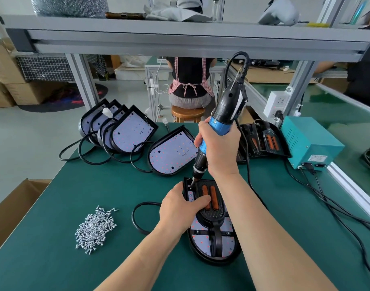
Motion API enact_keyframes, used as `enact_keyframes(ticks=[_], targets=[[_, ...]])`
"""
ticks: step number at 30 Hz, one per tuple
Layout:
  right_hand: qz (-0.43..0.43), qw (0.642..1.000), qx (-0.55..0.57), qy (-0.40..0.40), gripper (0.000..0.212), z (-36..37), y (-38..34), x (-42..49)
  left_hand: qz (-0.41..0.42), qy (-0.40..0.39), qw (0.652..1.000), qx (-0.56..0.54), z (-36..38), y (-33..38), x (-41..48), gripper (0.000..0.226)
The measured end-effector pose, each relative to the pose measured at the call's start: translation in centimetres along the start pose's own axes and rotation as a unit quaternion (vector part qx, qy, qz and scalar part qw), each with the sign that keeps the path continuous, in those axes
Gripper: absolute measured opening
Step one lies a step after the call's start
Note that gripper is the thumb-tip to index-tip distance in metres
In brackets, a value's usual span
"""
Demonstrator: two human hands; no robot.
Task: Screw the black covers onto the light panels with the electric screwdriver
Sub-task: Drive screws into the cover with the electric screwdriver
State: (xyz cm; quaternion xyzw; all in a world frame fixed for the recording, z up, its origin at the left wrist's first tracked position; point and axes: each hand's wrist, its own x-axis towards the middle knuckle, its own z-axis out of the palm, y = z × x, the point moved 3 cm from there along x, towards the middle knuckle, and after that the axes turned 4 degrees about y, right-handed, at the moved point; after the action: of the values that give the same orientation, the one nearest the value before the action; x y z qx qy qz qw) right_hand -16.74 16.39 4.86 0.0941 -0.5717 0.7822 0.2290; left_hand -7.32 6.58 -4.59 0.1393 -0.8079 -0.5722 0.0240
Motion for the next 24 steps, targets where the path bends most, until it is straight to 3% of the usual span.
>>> enact_keyframes(ticks=[4,9,17,24], targets=[[0.010,1.000,0.023,0.005,0.015,-0.6,-0.2,0.1,0.002,-0.006,1.000,0.013,-0.1,0.6,-0.3,0.043],[0.064,0.995,0.078,0.027,0.022,-1.9,-0.9,-0.1,-0.002,-0.012,0.999,0.032,-0.3,1.0,-0.5,0.028],[0.022,0.995,0.085,0.054,0.015,-3.8,-5.8,1.7,-0.009,-0.014,0.999,0.032,-0.5,1.1,-0.7,0.033],[0.136,0.978,0.041,0.152,0.022,-9.9,-4.7,1.7,0.024,-0.015,0.993,0.113,-0.6,1.1,0.0,0.043]])
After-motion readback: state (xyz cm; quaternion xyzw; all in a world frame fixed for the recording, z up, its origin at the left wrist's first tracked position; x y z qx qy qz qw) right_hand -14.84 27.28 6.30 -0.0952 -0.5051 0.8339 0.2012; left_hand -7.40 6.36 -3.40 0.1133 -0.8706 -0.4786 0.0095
